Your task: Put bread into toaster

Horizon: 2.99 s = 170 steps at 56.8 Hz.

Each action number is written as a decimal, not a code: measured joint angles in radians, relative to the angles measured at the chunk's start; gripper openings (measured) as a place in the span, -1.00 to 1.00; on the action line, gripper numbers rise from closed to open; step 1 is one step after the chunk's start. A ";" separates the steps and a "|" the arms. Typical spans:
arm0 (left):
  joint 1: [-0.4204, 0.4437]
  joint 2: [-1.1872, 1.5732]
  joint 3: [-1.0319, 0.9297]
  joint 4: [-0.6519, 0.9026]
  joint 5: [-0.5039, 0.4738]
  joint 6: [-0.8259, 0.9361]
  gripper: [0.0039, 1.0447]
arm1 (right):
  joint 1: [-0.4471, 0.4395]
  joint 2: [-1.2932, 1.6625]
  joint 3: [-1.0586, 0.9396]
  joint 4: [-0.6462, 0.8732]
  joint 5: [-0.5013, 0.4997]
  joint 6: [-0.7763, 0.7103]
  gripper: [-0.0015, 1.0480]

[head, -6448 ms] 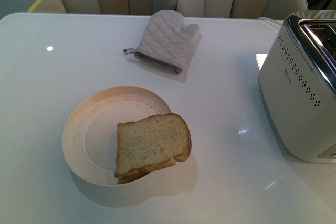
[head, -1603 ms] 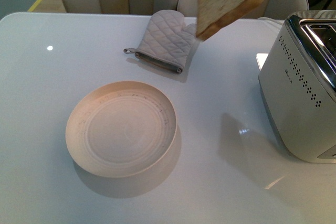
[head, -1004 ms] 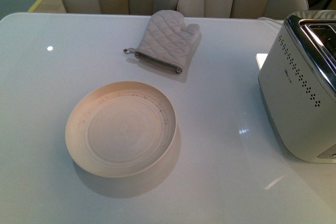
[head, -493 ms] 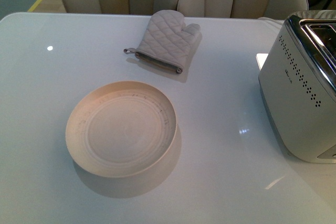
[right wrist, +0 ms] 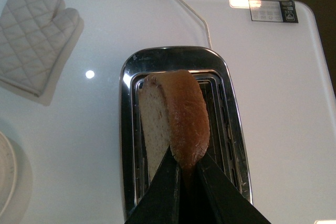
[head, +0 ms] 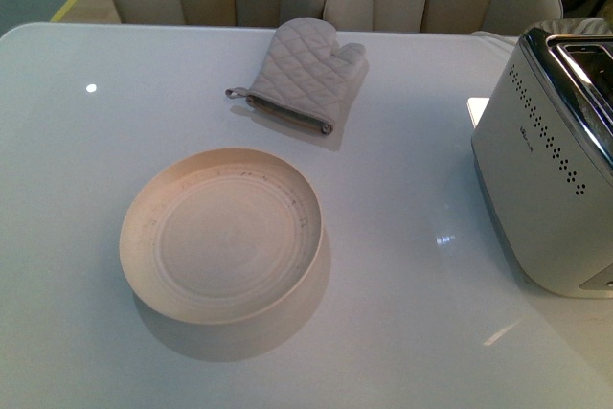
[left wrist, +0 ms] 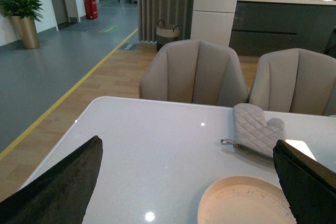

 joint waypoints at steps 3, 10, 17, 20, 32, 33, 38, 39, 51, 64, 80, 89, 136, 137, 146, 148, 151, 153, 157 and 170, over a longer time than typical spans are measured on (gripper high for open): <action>0.000 0.000 0.000 0.000 0.000 0.000 0.86 | 0.000 0.006 -0.002 0.002 0.001 0.000 -0.94; 0.000 0.000 0.000 0.000 0.000 0.000 0.86 | 0.000 0.029 -0.009 0.014 0.010 0.000 -0.94; 0.000 0.000 0.000 0.000 0.000 0.000 0.86 | 0.001 0.050 -0.009 0.019 0.015 0.000 -0.94; 0.000 0.000 0.000 0.000 0.000 0.000 0.86 | 0.004 0.057 -0.009 0.021 0.024 0.000 -0.94; 0.000 0.000 0.000 0.000 0.000 0.000 0.86 | 0.012 0.089 -0.009 0.023 0.046 0.000 -0.94; 0.000 0.000 0.000 0.000 0.000 0.000 0.86 | 0.012 0.093 -0.009 0.023 0.049 -0.001 -0.94; 0.000 0.000 0.000 0.000 0.000 0.000 0.86 | 0.012 0.107 -0.009 0.021 0.062 -0.002 -0.94; 0.000 0.000 0.000 0.000 0.000 0.000 0.86 | 0.012 0.113 -0.009 0.019 0.067 -0.002 -0.94; 0.000 0.000 0.000 0.000 0.000 0.000 0.86 | 0.010 0.159 -0.015 0.029 0.082 -0.009 -0.94; 0.000 0.000 0.000 0.000 0.000 0.000 0.86 | 0.010 0.161 -0.066 0.068 0.061 -0.002 -0.31; 0.000 0.000 0.000 0.000 0.000 0.000 0.86 | -0.011 0.079 -0.124 0.152 0.041 0.006 0.55; 0.000 0.000 0.000 0.000 0.000 0.000 0.86 | -0.016 -0.060 -0.190 0.230 0.038 0.014 0.83; 0.000 0.000 0.000 0.000 0.000 0.000 0.86 | -0.077 -0.830 -0.752 0.568 -0.185 -0.011 -0.65; 0.000 0.000 0.000 0.000 0.000 0.000 0.86 | -0.077 -0.837 -0.762 0.570 -0.185 -0.011 -0.72; 0.000 0.000 0.000 0.000 0.000 0.000 0.86 | -0.077 -0.893 -0.828 0.575 -0.185 -0.008 -0.96; 0.000 0.000 0.000 0.000 0.000 0.000 0.86 | -0.077 -0.903 -0.838 0.575 -0.185 -0.008 -0.96; 0.000 0.000 0.000 0.000 0.000 0.000 0.86 | -0.077 -0.924 -0.856 0.575 -0.185 -0.007 -0.96; 0.000 0.000 0.000 0.000 0.000 0.000 0.86 | -0.077 -0.934 -0.864 0.575 -0.185 -0.007 -0.96; 0.000 0.000 0.000 0.000 0.000 0.000 0.86 | -0.077 -0.958 -0.881 0.573 -0.185 -0.007 -0.96; 0.000 0.000 0.000 0.000 0.000 0.000 0.86 | -0.077 -1.046 -0.933 0.535 -0.185 -0.007 -0.96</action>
